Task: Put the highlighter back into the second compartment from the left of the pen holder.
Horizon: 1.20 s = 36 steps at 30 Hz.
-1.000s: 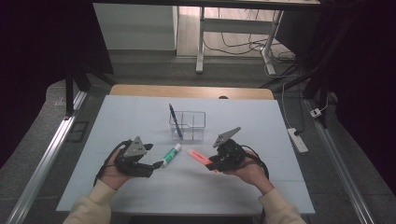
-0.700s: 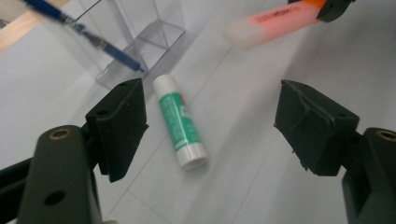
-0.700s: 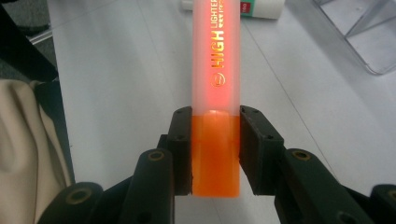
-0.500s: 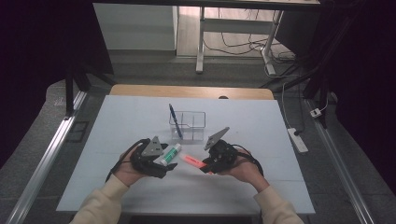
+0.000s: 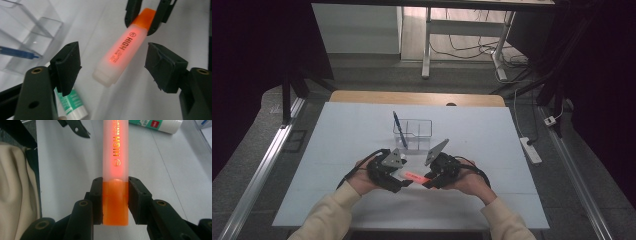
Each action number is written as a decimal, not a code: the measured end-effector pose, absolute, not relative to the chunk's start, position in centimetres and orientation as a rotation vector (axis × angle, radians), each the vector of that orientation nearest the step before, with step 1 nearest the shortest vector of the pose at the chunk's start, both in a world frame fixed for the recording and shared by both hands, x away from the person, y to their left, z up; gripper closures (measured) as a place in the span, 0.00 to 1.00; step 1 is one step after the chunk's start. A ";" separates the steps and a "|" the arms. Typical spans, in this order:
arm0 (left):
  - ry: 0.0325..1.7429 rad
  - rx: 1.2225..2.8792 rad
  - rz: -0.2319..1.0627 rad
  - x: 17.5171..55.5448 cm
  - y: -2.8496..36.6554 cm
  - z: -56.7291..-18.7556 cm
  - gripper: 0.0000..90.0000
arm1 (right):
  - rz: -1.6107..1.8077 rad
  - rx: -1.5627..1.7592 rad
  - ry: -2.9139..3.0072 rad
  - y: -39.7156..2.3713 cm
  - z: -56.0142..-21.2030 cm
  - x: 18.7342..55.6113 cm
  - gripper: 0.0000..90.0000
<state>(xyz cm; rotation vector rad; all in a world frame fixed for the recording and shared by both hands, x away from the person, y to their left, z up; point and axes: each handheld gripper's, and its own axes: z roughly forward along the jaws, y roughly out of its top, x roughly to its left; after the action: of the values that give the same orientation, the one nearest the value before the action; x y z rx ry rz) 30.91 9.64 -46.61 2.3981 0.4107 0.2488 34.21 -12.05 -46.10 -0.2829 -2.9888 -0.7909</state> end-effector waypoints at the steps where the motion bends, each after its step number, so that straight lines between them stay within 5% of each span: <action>1: 0.397 2.409 0.232 31.0 9.5 -46.7 0.33 | -0.801 -0.268 -3.000 -12.0 -46.1 34.2 0.74; 23: 0.147 2.599 0.085 30.4 7.1 -48.4 0.72 | -0.730 -0.009 -3.028 -11.1 -46.4 32.9 0.73; 31: 0.184 2.567 0.102 30.5 7.6 -48.1 0.73 | -0.829 -0.091 -2.983 -11.7 -45.9 33.4 0.72; 36: 0.283 2.501 0.153 31.2 8.9 -47.8 0.73 | -1.041 -0.267 -2.948 -13.2 -45.1 34.2 0.59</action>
<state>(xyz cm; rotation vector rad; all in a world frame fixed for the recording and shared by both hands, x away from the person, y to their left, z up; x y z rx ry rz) 31.19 8.92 -47.83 2.5015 0.2833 0.1534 34.22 -13.19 -45.14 -0.2673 -2.9485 -1.0408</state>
